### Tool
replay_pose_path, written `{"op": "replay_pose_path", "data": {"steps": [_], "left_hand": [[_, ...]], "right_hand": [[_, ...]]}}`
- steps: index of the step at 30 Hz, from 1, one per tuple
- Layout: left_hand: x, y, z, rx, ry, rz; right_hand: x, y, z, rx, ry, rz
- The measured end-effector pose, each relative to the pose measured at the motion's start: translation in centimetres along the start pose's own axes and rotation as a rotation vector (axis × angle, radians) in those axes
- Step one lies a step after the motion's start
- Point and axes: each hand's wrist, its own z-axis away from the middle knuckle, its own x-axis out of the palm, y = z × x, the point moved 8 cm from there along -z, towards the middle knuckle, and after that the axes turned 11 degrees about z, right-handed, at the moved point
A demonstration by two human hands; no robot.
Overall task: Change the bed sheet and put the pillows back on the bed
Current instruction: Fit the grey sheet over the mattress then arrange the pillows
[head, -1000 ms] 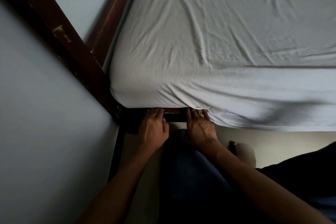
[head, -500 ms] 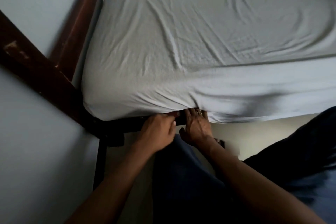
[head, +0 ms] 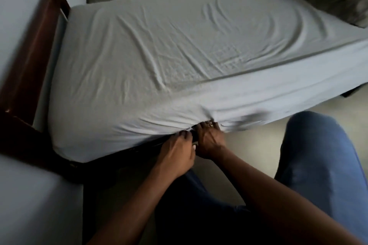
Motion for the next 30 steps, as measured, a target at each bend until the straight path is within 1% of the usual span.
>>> {"op": "replay_pose_path", "data": {"steps": [1,3,4,6,9,11,13,16,19,20,23,27,28,30], "left_hand": [[0.4,0.3,-0.4,0.039,-0.006,0.031],[1.8,0.0,-1.3,0.029,-0.061,0.093],[2.7,-0.3,-1.5,-0.004,-0.107,0.081],[4.6,-0.6,-1.8,-0.056,-0.174,-0.022],[5.3,-0.2,-2.5,-0.123,-0.193,-0.078],[4.9,0.5,-2.8,-0.162,-0.196,-0.067],[4.3,1.2,-2.9,-0.18,-0.19,-0.034],[4.2,3.0,-3.7,-0.075,-0.184,0.056],[5.2,3.3,-5.1,-0.012,-0.246,0.08],[5.8,3.0,-5.4,-0.001,-0.247,0.068],[7.0,2.8,-5.7,-0.019,-0.218,0.039],[6.9,3.1,-5.4,-0.016,-0.146,0.038],[6.7,3.1,-5.5,-0.023,-0.134,0.035],[6.6,3.3,-5.5,-0.048,-0.135,0.026]], "right_hand": [[0.0,0.0,-0.3,-0.003,0.001,-0.013],[0.0,0.5,-0.4,-0.031,-0.032,-0.007],[0.0,0.5,-0.1,-0.057,-0.036,-0.014],[-0.3,0.5,1.6,-0.104,0.0,-0.043],[0.8,0.1,5.2,-0.126,-0.012,-0.109],[2.1,0.0,6.1,-0.119,-0.062,-0.073],[2.8,0.0,5.7,-0.121,-0.056,-0.024],[2.9,0.7,5.5,-0.071,0.0,-0.074],[2.7,2.1,5.7,0.005,-0.01,-0.16],[2.7,2.8,5.8,0.036,-0.006,-0.191],[2.2,5.5,5.8,0.096,0.082,-0.253],[0.6,6.8,5.1,0.097,0.221,-0.279],[0.4,7.1,4.6,0.08,0.222,-0.253],[1.3,7.7,3.4,0.036,0.092,-0.16]]}}
